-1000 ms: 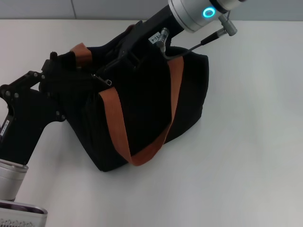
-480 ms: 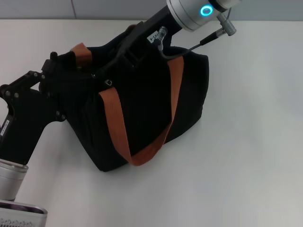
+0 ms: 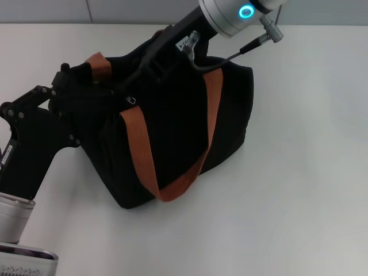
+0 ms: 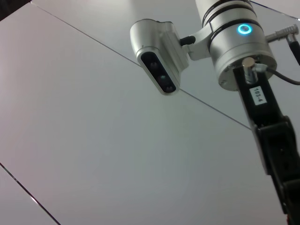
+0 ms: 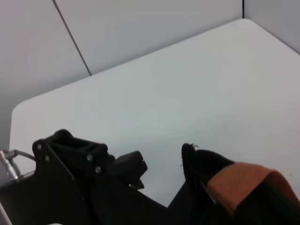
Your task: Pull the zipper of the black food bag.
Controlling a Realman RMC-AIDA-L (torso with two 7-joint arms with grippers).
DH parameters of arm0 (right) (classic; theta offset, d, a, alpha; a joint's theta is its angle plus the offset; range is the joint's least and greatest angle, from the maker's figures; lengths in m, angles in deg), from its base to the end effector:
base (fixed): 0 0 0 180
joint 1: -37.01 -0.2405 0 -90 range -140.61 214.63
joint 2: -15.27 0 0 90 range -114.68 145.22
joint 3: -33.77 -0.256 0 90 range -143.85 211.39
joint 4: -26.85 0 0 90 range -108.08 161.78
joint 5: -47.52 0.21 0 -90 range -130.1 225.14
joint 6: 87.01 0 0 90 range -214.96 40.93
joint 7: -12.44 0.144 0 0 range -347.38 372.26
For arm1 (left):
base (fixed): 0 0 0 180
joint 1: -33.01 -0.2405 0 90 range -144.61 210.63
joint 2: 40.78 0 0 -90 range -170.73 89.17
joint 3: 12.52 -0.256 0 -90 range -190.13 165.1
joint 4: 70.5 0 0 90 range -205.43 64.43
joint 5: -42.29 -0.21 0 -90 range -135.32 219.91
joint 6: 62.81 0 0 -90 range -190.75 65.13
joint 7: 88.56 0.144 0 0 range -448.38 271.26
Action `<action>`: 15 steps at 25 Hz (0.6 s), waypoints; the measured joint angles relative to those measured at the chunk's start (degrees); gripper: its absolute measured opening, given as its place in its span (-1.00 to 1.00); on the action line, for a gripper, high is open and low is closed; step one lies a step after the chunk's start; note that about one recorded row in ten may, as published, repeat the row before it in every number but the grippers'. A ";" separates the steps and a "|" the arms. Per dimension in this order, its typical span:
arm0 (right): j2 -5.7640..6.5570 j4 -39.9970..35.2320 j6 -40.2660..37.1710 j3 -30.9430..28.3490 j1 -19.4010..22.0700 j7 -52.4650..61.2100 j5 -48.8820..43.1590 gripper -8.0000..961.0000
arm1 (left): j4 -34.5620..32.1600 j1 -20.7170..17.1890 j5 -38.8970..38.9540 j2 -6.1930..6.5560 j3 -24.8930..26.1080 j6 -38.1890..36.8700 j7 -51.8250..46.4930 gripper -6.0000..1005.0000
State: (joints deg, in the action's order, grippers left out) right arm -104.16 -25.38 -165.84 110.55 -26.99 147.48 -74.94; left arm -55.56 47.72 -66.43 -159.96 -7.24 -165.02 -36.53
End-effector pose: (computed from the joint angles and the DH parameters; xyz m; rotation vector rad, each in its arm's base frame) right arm 0.0098 0.3968 -0.0592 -3.0401 0.5296 0.0144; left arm -0.2806 0.2195 -0.0307 -1.4876 0.5489 -0.3722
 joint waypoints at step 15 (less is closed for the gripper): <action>-0.33 0.90 2.11 3.41 -0.28 -0.22 -0.08 0.41 | 0.00 -0.27 0.00 0.00 0.00 -0.06 0.00 -0.79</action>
State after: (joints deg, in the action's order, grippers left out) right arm -104.49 -24.48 -163.73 113.96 -27.27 147.26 -75.02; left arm -55.56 47.44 -66.43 -159.96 -7.25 -165.08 -36.53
